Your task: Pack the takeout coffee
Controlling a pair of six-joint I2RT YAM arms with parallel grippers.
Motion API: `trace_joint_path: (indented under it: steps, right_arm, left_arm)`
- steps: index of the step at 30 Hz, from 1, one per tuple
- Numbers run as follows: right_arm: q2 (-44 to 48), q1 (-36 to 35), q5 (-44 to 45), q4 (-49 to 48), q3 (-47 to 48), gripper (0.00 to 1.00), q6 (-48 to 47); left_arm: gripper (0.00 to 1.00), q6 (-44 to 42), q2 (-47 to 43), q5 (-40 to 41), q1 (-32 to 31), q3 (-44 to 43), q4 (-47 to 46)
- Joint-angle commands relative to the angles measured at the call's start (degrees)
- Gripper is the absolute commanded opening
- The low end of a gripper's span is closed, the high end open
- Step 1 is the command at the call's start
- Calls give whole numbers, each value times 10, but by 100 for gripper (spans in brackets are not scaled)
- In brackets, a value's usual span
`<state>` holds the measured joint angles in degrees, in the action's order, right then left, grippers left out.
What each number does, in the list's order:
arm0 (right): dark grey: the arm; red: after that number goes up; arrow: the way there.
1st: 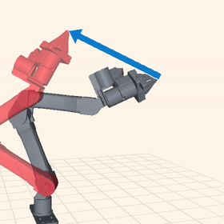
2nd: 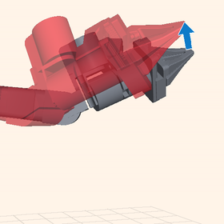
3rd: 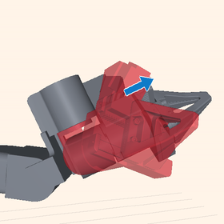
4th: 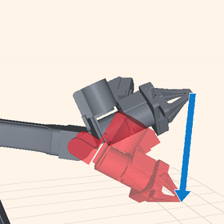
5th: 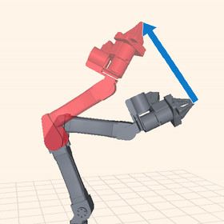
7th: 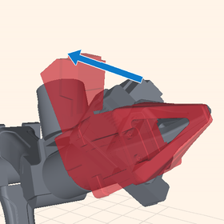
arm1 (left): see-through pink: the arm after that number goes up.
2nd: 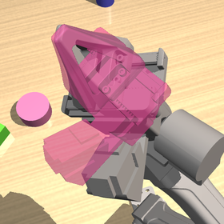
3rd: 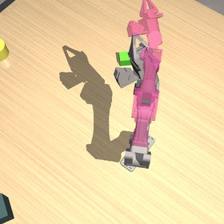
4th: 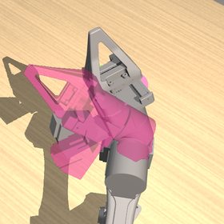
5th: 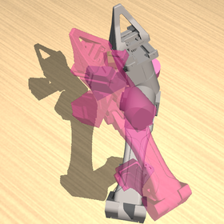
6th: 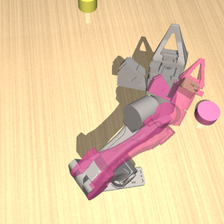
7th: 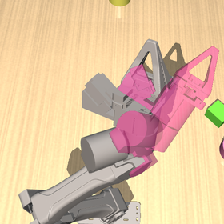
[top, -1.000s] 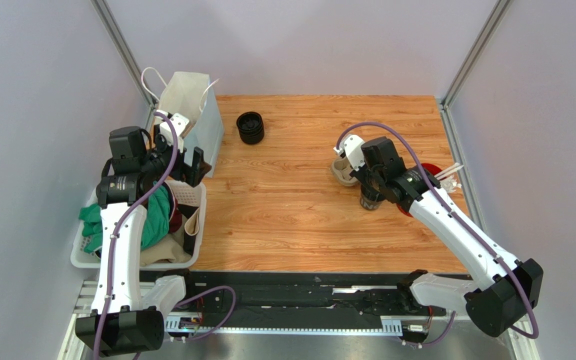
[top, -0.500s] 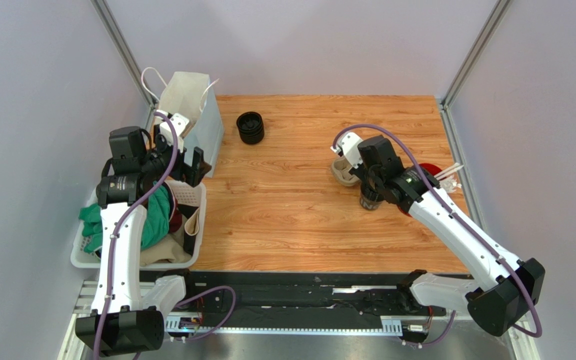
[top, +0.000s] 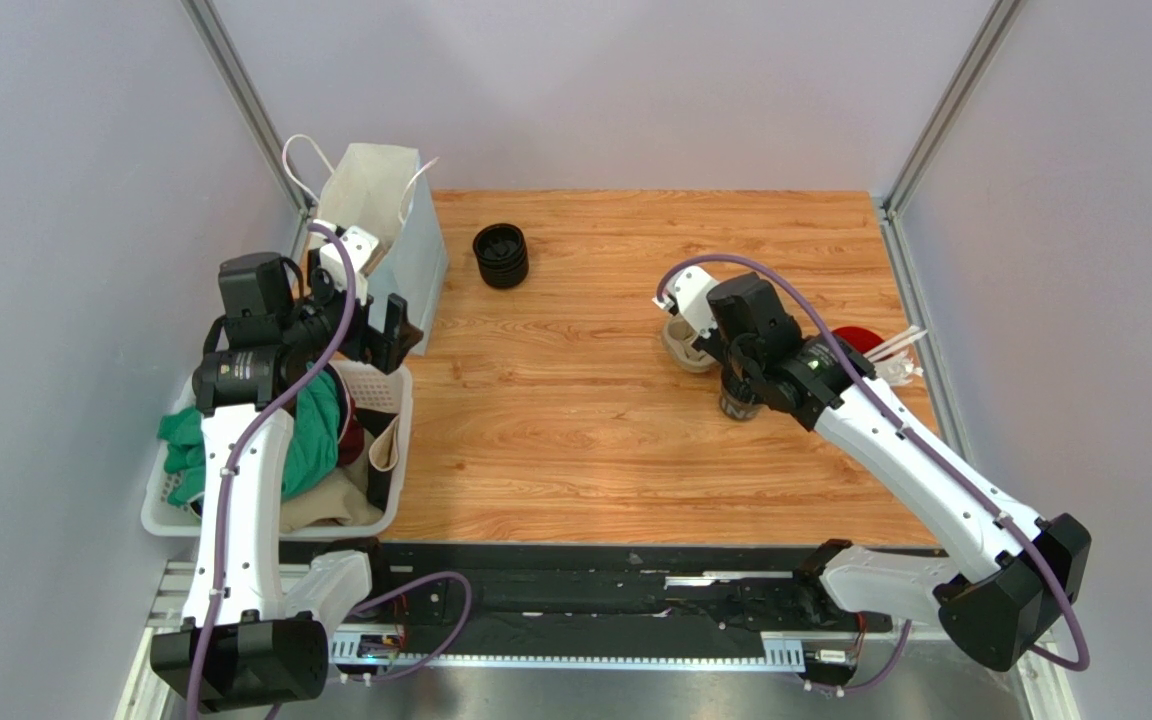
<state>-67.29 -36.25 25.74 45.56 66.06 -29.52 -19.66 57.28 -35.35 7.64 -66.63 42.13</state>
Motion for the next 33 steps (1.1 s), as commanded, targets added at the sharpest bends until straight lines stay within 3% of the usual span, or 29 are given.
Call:
trace_joint_path:
  steps: [1,23,29,33]
  right_arm:
    - [15,-6,46,-50,13,0,-28]
    - [22,-6,73,-61,80,0,-71]
    - [6,-48,80,-63,93,0,-80]
    - [-28,-117,89,-81,92,0,-90]
  left_arm:
    - [99,4,2,-11,2,-1,-18]
    - [99,6,5,-9,2,-3,-18]
    - [99,6,5,-9,2,-3,-18]
    - [99,9,8,-1,2,-2,-20]
